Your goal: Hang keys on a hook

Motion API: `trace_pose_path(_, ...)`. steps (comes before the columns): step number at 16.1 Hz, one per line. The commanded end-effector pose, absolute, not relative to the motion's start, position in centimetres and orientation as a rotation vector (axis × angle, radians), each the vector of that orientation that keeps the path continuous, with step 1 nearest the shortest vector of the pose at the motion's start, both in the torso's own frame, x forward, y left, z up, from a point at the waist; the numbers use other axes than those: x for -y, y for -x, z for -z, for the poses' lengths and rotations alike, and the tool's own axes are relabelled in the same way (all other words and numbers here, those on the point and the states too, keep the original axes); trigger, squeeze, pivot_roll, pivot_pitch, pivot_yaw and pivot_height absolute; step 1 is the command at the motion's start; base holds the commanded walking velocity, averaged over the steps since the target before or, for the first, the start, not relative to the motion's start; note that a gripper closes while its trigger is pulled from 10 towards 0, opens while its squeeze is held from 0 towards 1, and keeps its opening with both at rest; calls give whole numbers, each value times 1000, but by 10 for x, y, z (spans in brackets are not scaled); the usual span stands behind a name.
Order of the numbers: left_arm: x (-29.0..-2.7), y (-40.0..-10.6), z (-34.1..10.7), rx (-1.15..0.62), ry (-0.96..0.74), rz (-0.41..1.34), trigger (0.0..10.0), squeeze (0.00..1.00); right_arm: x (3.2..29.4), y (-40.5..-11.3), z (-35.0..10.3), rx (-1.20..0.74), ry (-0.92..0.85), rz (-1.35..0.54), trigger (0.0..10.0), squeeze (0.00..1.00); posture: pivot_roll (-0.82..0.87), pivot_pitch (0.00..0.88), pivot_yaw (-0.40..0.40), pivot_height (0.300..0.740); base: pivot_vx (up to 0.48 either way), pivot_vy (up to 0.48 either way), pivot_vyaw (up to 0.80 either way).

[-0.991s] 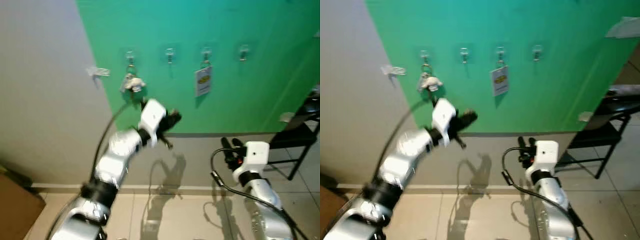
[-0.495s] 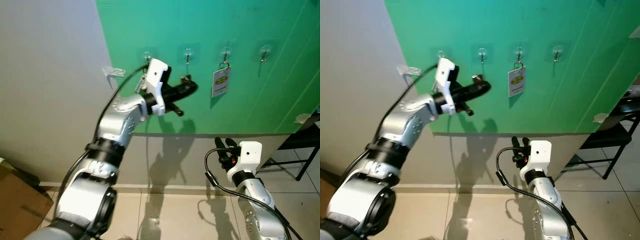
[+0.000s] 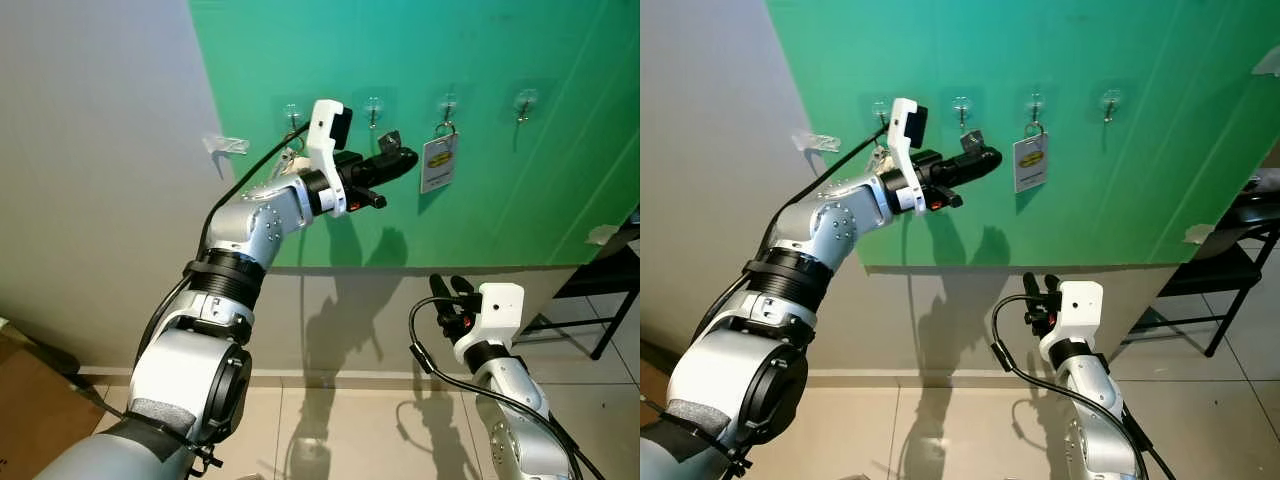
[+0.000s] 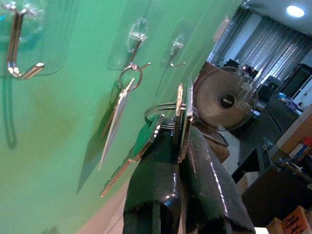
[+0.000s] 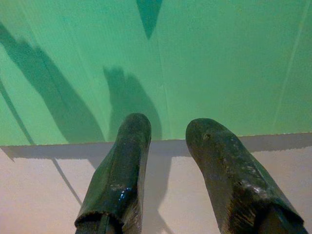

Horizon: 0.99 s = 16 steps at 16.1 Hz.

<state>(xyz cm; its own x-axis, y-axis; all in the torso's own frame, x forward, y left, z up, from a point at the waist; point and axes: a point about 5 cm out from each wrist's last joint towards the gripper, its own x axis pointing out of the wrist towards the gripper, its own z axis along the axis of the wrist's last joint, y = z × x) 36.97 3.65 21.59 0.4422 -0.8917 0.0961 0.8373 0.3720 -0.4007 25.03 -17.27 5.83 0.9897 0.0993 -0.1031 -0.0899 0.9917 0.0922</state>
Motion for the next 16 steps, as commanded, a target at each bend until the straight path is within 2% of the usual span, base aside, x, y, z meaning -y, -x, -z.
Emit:
trace_pose_path(1,-35,-372,-226,-131,424,1115,0,0,172,-249,-57,-112,-80,-100,10000,0,-213,0,67,740,0,0,0)
trace_pose_path(12,-31,-385,-231,-160,473,1039,0,0,170,-247,-54,-123,-82,-104,10000,0,-228,0,82,740,0,0,0)
trace_pose_path(16,-41,-396,-231,-136,435,922,0,0,169,-245,-53,-127,-86,-104,10000,0,-240,0,80,740,0,0,0)
